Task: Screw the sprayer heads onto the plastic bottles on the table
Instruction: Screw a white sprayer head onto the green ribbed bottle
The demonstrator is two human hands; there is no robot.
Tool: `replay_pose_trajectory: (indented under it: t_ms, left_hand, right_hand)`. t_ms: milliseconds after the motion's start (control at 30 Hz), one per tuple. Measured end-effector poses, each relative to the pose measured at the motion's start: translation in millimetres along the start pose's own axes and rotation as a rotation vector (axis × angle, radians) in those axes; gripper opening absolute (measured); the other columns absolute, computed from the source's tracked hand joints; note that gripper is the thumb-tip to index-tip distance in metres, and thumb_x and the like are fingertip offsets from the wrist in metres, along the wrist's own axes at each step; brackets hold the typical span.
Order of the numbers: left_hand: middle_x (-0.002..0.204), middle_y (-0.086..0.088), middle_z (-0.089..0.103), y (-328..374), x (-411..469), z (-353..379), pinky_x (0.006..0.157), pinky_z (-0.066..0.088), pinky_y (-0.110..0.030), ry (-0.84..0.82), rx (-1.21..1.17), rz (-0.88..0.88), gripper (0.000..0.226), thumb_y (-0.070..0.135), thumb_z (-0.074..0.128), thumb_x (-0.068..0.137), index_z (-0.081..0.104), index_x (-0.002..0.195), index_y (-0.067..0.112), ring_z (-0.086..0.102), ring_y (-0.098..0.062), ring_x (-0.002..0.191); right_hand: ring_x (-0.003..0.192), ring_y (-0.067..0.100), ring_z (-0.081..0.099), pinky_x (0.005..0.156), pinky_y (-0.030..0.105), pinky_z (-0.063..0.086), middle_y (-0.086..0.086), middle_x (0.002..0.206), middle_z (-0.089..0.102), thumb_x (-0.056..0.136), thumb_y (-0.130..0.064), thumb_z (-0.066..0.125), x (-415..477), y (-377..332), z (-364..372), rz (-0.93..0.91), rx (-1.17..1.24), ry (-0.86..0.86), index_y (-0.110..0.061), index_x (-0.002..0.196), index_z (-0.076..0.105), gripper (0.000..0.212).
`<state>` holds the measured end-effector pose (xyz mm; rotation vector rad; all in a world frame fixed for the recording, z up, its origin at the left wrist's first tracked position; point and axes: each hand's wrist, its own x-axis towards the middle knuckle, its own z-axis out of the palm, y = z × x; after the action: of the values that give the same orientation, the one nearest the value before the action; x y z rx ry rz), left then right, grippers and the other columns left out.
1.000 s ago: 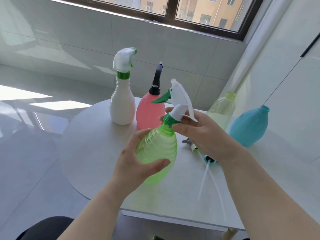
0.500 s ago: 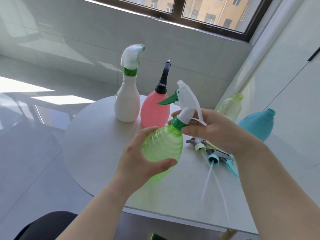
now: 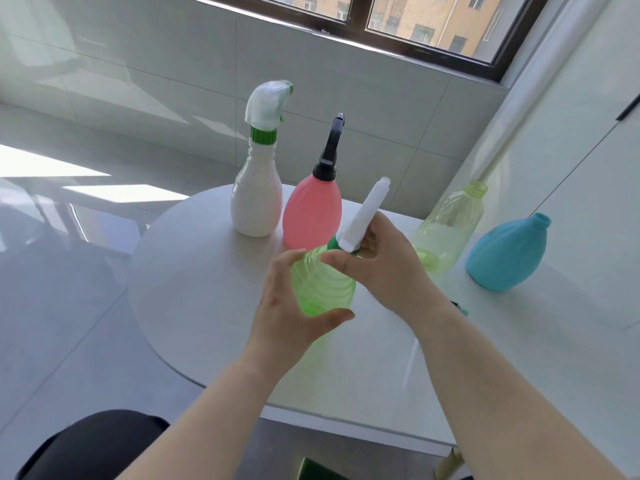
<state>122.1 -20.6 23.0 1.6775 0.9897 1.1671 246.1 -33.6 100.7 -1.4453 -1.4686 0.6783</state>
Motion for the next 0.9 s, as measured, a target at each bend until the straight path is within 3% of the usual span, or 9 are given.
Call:
replay_pose_trajectory:
  t_ms: [167, 300, 433, 567, 700, 833, 900]
  left_hand:
    - [0.119, 0.035, 0.024, -7, 2, -12, 0.081, 0.016, 0.012, -0.206, 0.053, 0.071, 0.088, 0.018, 0.078, 0.061, 0.018, 0.116, 0.051, 0.025, 0.029, 0.104]
    - [0.119, 0.035, 0.029, -11, 2, -17, 0.086, 0.023, 0.008, -0.202, 0.042, 0.04, 0.083, 0.015, 0.077, 0.063, 0.024, 0.119, 0.048, 0.033, 0.013, 0.11]
    - [0.118, 0.035, 0.03, -12, 3, -16, 0.087, 0.025, 0.007, -0.191, 0.047, 0.041, 0.082, 0.015, 0.078, 0.062, 0.026, 0.114, 0.05, 0.034, 0.012, 0.111]
    - [0.117, 0.035, 0.03, -12, 4, -15, 0.084, 0.023, 0.009, -0.184, 0.061, 0.054, 0.081, 0.015, 0.078, 0.06, 0.027, 0.112, 0.052, 0.034, 0.012, 0.109]
    - [0.117, 0.035, 0.03, -12, 4, -14, 0.085, 0.021, 0.01, -0.174, 0.075, 0.066, 0.081, 0.014, 0.078, 0.06, 0.028, 0.11, 0.052, 0.034, 0.011, 0.108]
    - [0.115, 0.035, 0.03, -14, 5, -14, 0.084, 0.022, 0.009, -0.173, 0.067, 0.058, 0.081, 0.015, 0.078, 0.06, 0.027, 0.109, 0.054, 0.034, 0.011, 0.107]
    - [0.115, 0.035, 0.031, -14, 6, -15, 0.084, 0.024, 0.008, -0.181, 0.056, 0.05, 0.081, 0.016, 0.078, 0.06, 0.027, 0.109, 0.055, 0.034, 0.011, 0.107]
  right_hand:
    - [0.084, 0.007, 0.057, 0.081, 0.023, 0.042, -0.014, 0.083, 0.057, 0.076, -0.018, 0.067, -1, 4, 4, -0.005, 0.018, -0.023, -0.032, 0.079, 0.046, 0.026]
    - [0.094, 0.003, 0.056, 0.09, 0.023, 0.043, -0.02, 0.091, 0.058, 0.084, -0.02, 0.057, -9, 9, 10, -0.031, 0.048, -0.086, -0.043, 0.087, 0.049, 0.025]
    - [0.09, -0.011, 0.054, 0.086, 0.009, 0.042, -0.017, 0.097, 0.059, 0.088, -0.012, 0.049, -13, 12, 11, -0.038, 0.225, -0.12, -0.04, 0.092, 0.052, 0.029]
    - [0.078, -0.011, 0.057, 0.077, 0.013, 0.044, -0.015, 0.086, 0.061, 0.078, -0.01, 0.063, -10, 13, 14, -0.015, 0.194, 0.044, -0.031, 0.083, 0.053, 0.024]
    - [0.067, -0.01, 0.051, 0.063, 0.006, 0.04, -0.014, 0.075, 0.05, 0.068, -0.017, 0.074, -4, 10, 23, 0.017, 0.064, 0.224, -0.03, 0.072, 0.038, 0.038]
    - [0.087, 0.007, 0.052, 0.076, 0.016, 0.041, -0.014, 0.086, 0.051, 0.072, -0.02, 0.07, -5, 10, 25, 0.035, 0.06, 0.166, -0.027, 0.088, 0.041, 0.034]
    - [0.089, -0.001, 0.053, 0.081, 0.017, 0.042, -0.017, 0.09, 0.053, 0.077, -0.018, 0.065, -8, 10, 21, 0.009, 0.113, 0.054, -0.03, 0.099, 0.044, 0.033]
